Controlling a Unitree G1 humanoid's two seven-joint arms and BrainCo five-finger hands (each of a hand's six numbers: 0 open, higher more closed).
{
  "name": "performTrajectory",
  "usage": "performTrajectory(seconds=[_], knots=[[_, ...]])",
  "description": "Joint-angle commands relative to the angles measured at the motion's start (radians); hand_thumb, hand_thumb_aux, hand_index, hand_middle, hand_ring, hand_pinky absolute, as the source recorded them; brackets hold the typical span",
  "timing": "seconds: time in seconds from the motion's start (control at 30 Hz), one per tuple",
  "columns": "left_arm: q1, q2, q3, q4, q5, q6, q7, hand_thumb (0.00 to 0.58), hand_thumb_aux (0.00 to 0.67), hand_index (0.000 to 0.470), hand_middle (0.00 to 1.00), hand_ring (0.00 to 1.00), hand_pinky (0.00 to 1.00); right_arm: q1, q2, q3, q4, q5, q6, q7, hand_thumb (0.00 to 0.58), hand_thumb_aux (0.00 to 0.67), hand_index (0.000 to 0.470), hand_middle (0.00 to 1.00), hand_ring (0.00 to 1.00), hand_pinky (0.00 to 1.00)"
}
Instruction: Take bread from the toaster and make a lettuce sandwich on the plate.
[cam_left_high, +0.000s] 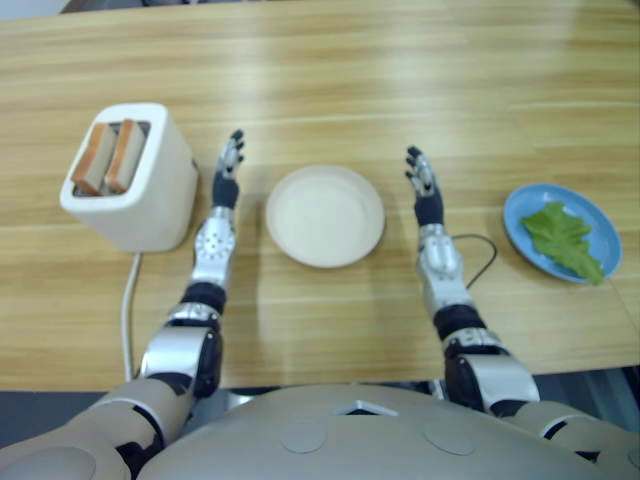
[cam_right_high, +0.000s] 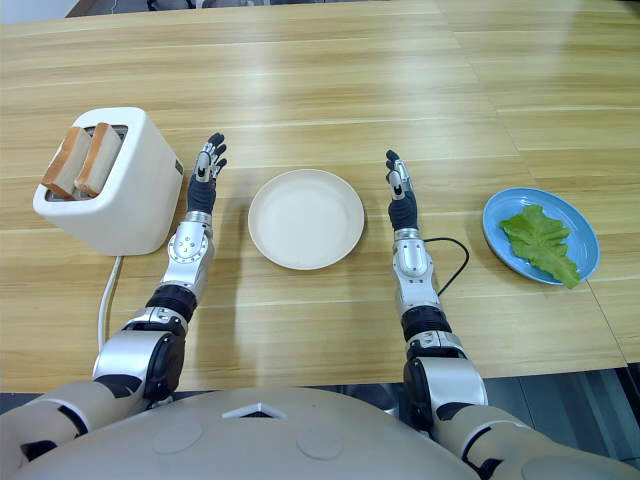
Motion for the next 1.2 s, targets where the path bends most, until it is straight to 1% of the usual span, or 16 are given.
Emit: performTrajectory(seconds=[0.03,0.13,0.43,0.5,0.53,0.6,0.67,0.73,0.8,0.83,0.9,0.97,1.07,1.13,1.2], knots=[[0.010,-0.008,0.001,-0.005,-0.011,0.017,-0.011,0.000,0.000,0.000,0.00,0.00,0.00,0.007,0.000,-0.007,0.000,0.013,0.010,0.006,0.000,0.000,0.000,0.00,0.00,0.00],[0.011,-0.008,0.005,-0.008,-0.017,0.026,-0.013,0.000,0.000,0.000,0.00,0.00,0.00,0.012,0.001,-0.001,-0.007,0.019,0.014,0.029,0.000,0.000,0.000,0.00,0.00,0.00],[0.013,-0.009,0.000,-0.024,-0.026,0.033,-0.034,0.000,0.000,0.000,0.00,0.00,0.00,0.014,0.003,-0.007,-0.009,0.027,0.014,0.024,0.000,0.000,0.000,0.00,0.00,0.00],[0.042,-0.009,-0.010,-0.129,-0.040,0.046,-0.058,0.000,0.000,0.000,0.00,0.00,0.00,0.013,0.005,-0.005,-0.007,0.027,0.014,0.023,0.000,0.000,0.000,0.00,0.00,0.00],[0.078,-0.002,-0.023,-0.270,-0.050,0.079,-0.078,0.000,0.000,0.000,0.00,0.00,0.00,0.012,0.006,-0.004,-0.006,0.027,0.015,0.024,0.000,0.000,0.000,0.00,0.00,0.00],[0.156,0.026,-0.043,-0.603,-0.085,0.186,-0.119,0.000,0.000,0.000,0.00,0.00,0.00,0.013,0.008,-0.003,-0.004,0.028,0.016,0.026,0.000,0.000,0.000,0.00,0.00,0.00],[0.217,0.084,-0.043,-0.926,-0.139,0.330,-0.161,0.000,0.000,0.000,0.00,0.00,0.00,0.018,0.011,-0.002,-0.007,0.028,0.019,0.027,0.000,0.000,0.000,0.00,0.00,0.00],[0.253,0.202,0.012,-1.215,-0.251,0.495,-0.212,0.000,0.000,0.000,0.00,0.00,0.00,0.023,0.016,-0.001,-0.011,0.029,0.021,0.028,0.000,0.000,0.000,0.00,0.00,0.00],[0.260,0.362,0.160,-1.398,-0.429,0.639,-0.248,0.000,0.000,0.000,0.00,0.00,0.00,0.028,0.021,-0.002,-0.010,0.032,0.021,0.029,0.000,0.000,0.000,0.00,0.00,0.00],[0.260,0.426,0.229,-1.438,-0.492,0.688,-0.261,0.000,0.000,0.000,0.00,0.00,0.00,0.031,0.023,-0.002,-0.008,0.033,0.020,0.028,0.000,0.000,0.000,0.00,0.00,0.00],[0.261,0.542,0.361,-1.448,-0.539,0.744,-0.289,0.000,0.000,0.000,0.00,0.00,0.00,0.033,0.027,-0.002,-0.003,0.032,0.020,0.025,0.000,0.000,0.000,0.00,0.00,0.00],[0.282,0.636,0.464,-1.418,-0.504,0.771,-0.311,0.000,0.000,0.000,0.00,0.00,0.00,0.032,0.030,0.000,-0.001,0.031,0.021,0.026,0.000,0.000,0.000,0.00,0.00,0.00],[0.372,0.760,0.542,-1.349,-0.300,0.758,-0.339,0.000,0.000,0.000,0.00,0.00,0.00,0.028,0.033,0.001,0.000,0.030,0.024,0.029,0.000,0.000,0.000,0.00,0.00,0.00],[0.423,0.821,0.545,-1.286,-0.133,0.711,-0.318,0.000,0.000,0.000,0.00,0.00,0.00,0.033,0.031,0.001,-0.010,0.030,0.026,0.030,0.000,0.000,0.000,0.00,0.00,0.00],[0.462,0.873,0.524,-1.212,0.057,0.660,-0.257,0.000,0.000,0.000,0.00,0.00,0.00,0.040,0.029,0.000,-0.019,0.030,0.026,0.029,0.000,0.000,0.000,0.00,0.00,0.00]])
